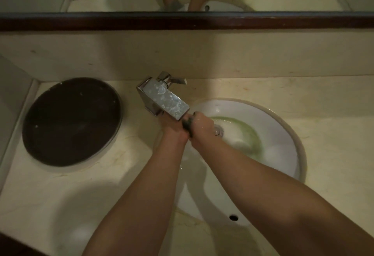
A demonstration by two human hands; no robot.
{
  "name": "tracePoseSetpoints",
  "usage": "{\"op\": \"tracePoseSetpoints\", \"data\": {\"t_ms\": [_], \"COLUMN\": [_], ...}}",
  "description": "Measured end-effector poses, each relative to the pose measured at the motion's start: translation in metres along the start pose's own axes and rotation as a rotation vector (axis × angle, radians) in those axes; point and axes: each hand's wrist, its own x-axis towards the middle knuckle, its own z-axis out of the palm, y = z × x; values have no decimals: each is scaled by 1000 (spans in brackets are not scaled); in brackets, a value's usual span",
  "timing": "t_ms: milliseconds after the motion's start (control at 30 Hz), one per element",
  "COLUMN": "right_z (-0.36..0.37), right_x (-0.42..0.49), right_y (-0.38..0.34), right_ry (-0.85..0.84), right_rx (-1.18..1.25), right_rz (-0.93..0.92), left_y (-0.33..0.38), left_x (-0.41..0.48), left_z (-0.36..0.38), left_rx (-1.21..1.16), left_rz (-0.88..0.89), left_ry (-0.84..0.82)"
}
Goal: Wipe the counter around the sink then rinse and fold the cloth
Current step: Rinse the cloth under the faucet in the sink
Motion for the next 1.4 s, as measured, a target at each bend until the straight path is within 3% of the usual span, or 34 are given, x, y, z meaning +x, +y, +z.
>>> {"op": "tracePoseSetpoints", "data": {"t_ms": [33,67,167,233,367,467,600,833,1000,1100,1133,1233,1400], "right_z": [-1,-3,-13,-18,-27,-27,-22,-20,-39,-66,-78,-110,-138], "right_x": [5,-3,-3,0,1,-5,-12,-33,-34,-37,-41,-53,-60], "right_y": [2,0,-7,-12,-29,-49,-68,-71,-52,-13,1,33,51], "right_ry": [-4,-6,15,30,114,62,-39,-11,-98,64,36,-268,-744], "right_rx": [-109,-120,57,0,-116,-73,-192,-172,-101,2,49,228,455], "right_rz": [-78,-44,29,-23,-373,-614,-703,-606,-456,-174,-30,312,376], "left_y": [-3,-4,-3,-1,0,2,5,11,0,-8,-12,-24,-48], "left_x": [2,3,-5,-6,-10,-19,-27,-34,-42,-53,-62,-91,-129], "left_z": [1,-1,0,0,0,4,6,2,-12,-23,-25,-23,-1], "left_rx": [5,1,13,20,88,98,91,33,64,88,91,91,94], "left_rz": [16,29,21,-10,-83,-114,-101,-121,-140,-206,-218,-217,-200], "left_ry": [12,15,10,10,18,14,-49,-117,1,22,42,10,-178]}}
